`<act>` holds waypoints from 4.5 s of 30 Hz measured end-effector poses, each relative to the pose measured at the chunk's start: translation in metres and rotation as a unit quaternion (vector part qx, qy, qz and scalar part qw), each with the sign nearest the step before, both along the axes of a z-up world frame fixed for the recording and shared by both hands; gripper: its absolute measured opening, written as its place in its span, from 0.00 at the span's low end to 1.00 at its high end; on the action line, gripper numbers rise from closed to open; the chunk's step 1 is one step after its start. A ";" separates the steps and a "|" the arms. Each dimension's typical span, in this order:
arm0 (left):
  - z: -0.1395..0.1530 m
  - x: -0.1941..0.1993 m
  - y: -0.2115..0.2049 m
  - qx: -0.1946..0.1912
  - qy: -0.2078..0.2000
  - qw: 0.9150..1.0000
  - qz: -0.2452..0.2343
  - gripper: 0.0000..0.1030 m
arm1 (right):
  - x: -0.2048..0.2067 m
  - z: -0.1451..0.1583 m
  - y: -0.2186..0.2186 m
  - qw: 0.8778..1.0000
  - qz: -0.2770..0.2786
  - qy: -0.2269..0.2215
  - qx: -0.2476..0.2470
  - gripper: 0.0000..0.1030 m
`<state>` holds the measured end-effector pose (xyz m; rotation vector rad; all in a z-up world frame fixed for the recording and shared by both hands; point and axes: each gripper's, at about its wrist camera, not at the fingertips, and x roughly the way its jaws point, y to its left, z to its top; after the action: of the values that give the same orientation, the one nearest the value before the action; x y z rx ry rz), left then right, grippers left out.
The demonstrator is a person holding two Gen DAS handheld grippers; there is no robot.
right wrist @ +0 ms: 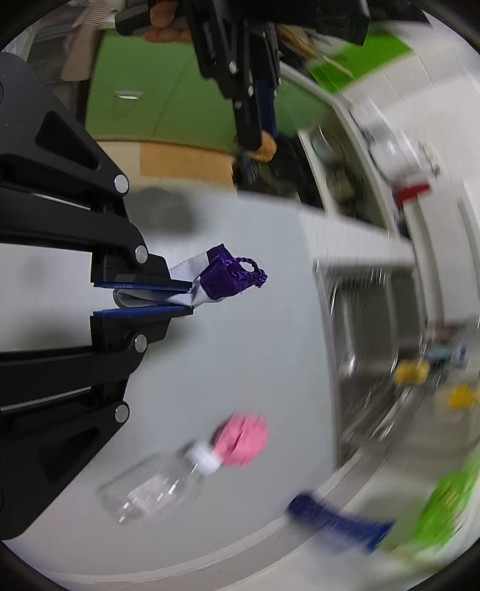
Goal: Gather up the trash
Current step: 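Carry the walnut and pouch over the pink wastebasket and open both grippers, then move both tools back over the bottle and pink cloth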
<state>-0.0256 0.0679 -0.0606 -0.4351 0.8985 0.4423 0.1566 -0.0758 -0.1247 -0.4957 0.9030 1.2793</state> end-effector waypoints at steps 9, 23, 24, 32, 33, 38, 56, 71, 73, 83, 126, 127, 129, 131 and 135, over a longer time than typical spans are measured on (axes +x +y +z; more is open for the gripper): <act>0.011 -0.136 0.002 0.010 0.006 0.993 0.118 0.32 | -0.138 0.017 0.056 0.990 0.136 0.009 0.026 0.07; -0.122 -0.276 0.076 -0.045 0.028 0.976 0.210 0.32 | -0.286 -0.105 0.163 0.980 0.195 0.022 -0.027 0.07; -0.143 -0.280 0.083 -0.052 0.030 0.975 0.214 0.32 | -0.290 -0.129 0.171 0.980 0.197 0.023 -0.036 0.07; -0.334 -0.293 0.136 -0.092 0.042 0.969 0.226 0.32 | -0.295 -0.288 0.214 0.979 0.188 0.021 -0.077 0.07; -0.349 -0.294 0.140 -0.094 0.041 0.968 0.227 0.33 | -0.293 -0.301 0.216 0.979 0.187 0.021 -0.080 0.07; -0.412 -0.294 0.156 -0.089 0.049 0.966 0.238 0.95 | -0.286 -0.355 0.232 0.978 0.186 0.015 -0.093 0.07; -0.412 -0.356 0.165 -0.092 0.033 0.948 0.304 0.95 | -0.350 -0.414 0.285 0.958 0.259 0.028 -0.118 0.07; -0.398 -0.371 0.152 -0.091 0.040 0.945 0.313 0.95 | -0.348 -0.419 0.287 0.965 0.229 0.007 -0.128 0.97; -0.385 -0.365 0.149 -0.090 0.038 0.946 0.308 0.95 | -0.343 -0.405 0.282 0.967 0.223 0.008 -0.124 0.97; -0.236 -0.334 0.106 -0.072 0.029 0.960 0.270 0.95 | -0.298 -0.237 0.218 0.981 0.177 0.013 -0.084 0.97; 0.019 0.074 -0.082 0.002 -0.011 0.993 -0.114 0.95 | 0.061 0.003 -0.131 0.983 -0.185 -0.010 -0.002 0.97; 0.018 0.081 -0.080 0.001 -0.011 0.993 -0.119 0.95 | 0.065 0.002 -0.131 0.982 -0.187 -0.011 -0.003 0.97; 0.016 0.094 -0.076 -0.001 -0.007 0.991 -0.130 0.95 | 0.079 -0.002 -0.128 0.980 -0.196 -0.014 -0.011 0.97; 0.013 0.107 -0.072 -0.003 -0.003 0.990 -0.137 0.95 | 0.090 -0.006 -0.125 0.980 -0.198 -0.012 -0.016 0.97; 0.006 0.124 -0.063 -0.012 0.003 0.989 -0.146 0.95 | 0.113 -0.021 -0.111 0.980 -0.196 -0.019 -0.037 0.97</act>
<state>0.0984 0.0053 -0.0549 -0.3171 0.9578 0.1654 0.2698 -0.1872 -0.1461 -0.3762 0.9646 0.8784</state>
